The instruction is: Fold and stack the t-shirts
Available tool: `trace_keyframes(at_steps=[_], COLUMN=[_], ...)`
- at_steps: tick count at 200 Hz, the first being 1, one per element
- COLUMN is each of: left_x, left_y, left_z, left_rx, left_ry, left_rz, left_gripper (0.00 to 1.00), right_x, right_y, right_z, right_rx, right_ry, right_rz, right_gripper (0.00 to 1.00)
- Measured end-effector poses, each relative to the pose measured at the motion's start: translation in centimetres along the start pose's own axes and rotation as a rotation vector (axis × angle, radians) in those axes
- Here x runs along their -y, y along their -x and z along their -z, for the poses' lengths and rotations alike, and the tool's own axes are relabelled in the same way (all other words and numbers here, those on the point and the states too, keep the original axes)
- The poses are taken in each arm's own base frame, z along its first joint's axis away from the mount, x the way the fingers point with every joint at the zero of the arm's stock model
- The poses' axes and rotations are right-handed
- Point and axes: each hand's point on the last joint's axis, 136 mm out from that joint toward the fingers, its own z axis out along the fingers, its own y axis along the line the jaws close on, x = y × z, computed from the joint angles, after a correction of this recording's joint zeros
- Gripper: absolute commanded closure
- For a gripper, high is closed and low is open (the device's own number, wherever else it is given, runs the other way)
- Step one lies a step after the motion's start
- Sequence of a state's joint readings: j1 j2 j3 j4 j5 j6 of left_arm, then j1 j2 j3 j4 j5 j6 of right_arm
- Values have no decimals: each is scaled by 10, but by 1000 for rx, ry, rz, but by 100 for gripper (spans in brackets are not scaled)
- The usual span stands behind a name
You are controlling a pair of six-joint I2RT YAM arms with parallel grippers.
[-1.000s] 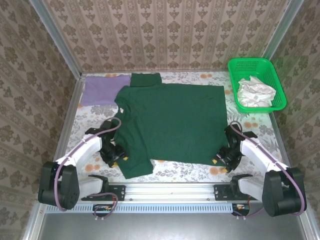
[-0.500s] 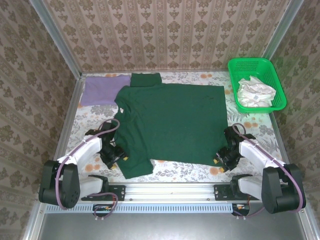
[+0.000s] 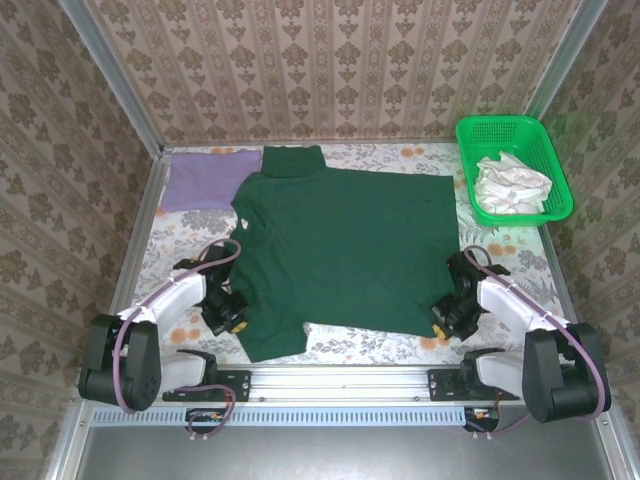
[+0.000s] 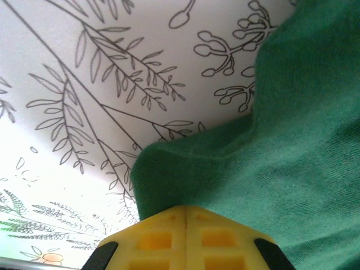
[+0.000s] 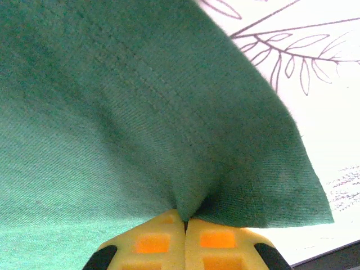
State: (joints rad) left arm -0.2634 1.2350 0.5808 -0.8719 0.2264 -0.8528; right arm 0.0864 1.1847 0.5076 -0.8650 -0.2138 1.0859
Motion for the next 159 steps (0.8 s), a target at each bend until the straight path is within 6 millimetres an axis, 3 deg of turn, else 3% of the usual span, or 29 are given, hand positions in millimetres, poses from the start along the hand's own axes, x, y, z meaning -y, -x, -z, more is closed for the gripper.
trace_keyframes(at_steps=[28, 58, 74, 86, 103, 122, 159], left_x=[3, 12, 11, 8, 6, 3, 1], left_y=[2, 7, 6, 4, 2, -3, -10], left_z=[18, 39, 41, 40, 38, 31, 20], left_rx=[30, 75, 71, 57, 40, 4, -37], left_ry=[6, -20, -14, -1, 9, 24, 40], left_rz=[-19, -53, -63, -74, -78, -80, -88], left_gripper=[100, 100, 76, 68, 65, 53, 54], right_x=[-3, -20, -26, -29, -30, -30, -30], right_y=[4, 21, 26, 27, 28, 28, 28], right_z=[2, 9, 12, 13, 13, 13, 13], right_rx=[21, 108, 134, 141, 143, 144, 144], right_ry=[2, 63, 83, 92, 96, 96, 97], right_rz=[19, 40, 47, 52, 58, 62, 66], right_gripper=[100, 100, 100, 98, 95, 94, 94])
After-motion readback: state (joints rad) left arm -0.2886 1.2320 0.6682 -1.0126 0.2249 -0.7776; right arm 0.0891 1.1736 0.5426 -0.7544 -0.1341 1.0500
